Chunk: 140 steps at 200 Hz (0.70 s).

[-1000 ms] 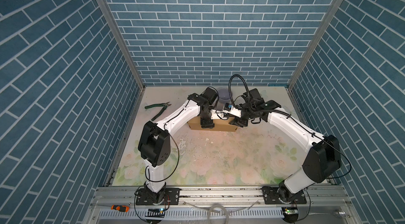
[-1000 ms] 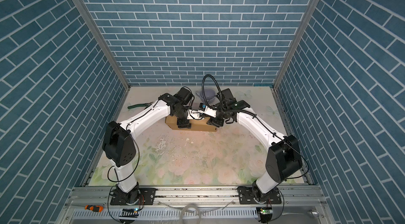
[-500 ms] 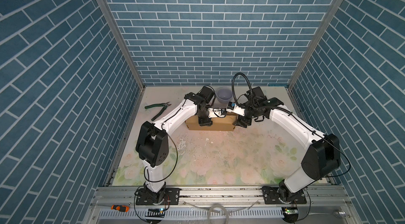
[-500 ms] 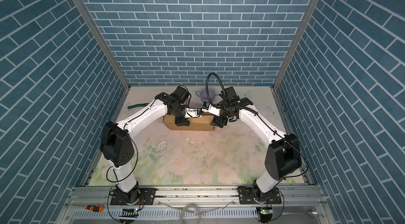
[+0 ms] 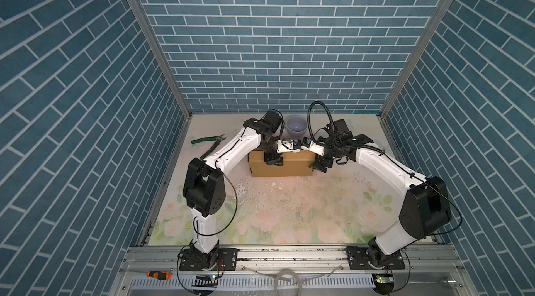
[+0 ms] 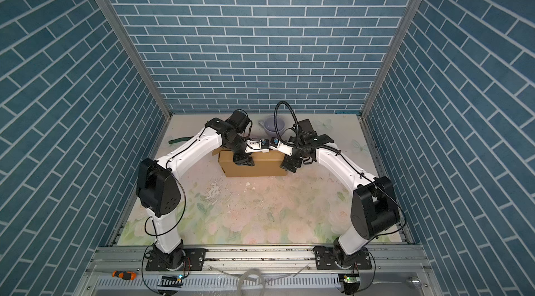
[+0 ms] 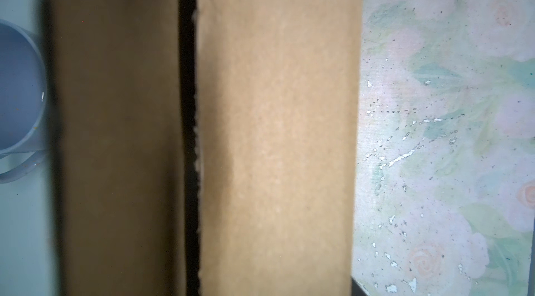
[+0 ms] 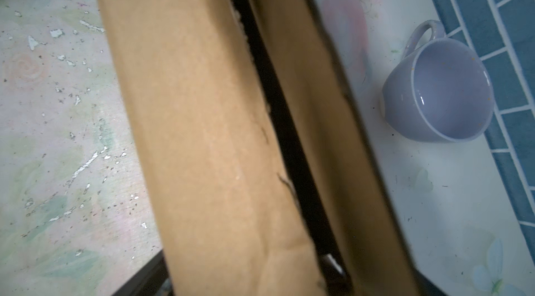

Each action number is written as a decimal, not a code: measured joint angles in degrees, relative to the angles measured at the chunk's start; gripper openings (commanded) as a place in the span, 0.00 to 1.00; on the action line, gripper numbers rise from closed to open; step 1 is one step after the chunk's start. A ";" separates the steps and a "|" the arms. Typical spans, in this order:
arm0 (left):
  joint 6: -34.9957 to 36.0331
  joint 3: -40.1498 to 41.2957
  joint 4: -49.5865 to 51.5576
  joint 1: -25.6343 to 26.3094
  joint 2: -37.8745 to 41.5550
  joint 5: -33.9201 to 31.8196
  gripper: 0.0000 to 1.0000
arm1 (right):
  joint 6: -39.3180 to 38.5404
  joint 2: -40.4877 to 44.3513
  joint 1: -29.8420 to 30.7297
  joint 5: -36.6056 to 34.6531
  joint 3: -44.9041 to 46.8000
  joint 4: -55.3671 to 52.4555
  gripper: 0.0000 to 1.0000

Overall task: Assemble paper box
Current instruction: Press the paper box at the center of the table.

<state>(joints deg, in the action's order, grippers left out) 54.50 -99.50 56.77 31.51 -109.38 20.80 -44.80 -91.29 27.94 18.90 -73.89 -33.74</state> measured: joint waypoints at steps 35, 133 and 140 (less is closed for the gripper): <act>0.85 1.38 -1.29 0.00 0.59 0.72 0.58 | -0.07 0.11 -1.03 2.58 -0.20 0.09 0.94; 1.86 1.84 -2.38 -0.94 0.72 1.14 0.68 | 0.02 -3.56 -0.04 4.52 -4.50 -2.99 0.74; 1.88 2.08 -2.69 -0.96 0.85 1.03 0.70 | -0.04 -3.65 -0.02 4.50 -4.70 -3.37 0.73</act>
<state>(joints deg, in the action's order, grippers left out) 56.38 -97.43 54.08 30.55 -108.53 21.82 -44.84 -94.94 27.92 23.40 -78.59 -37.10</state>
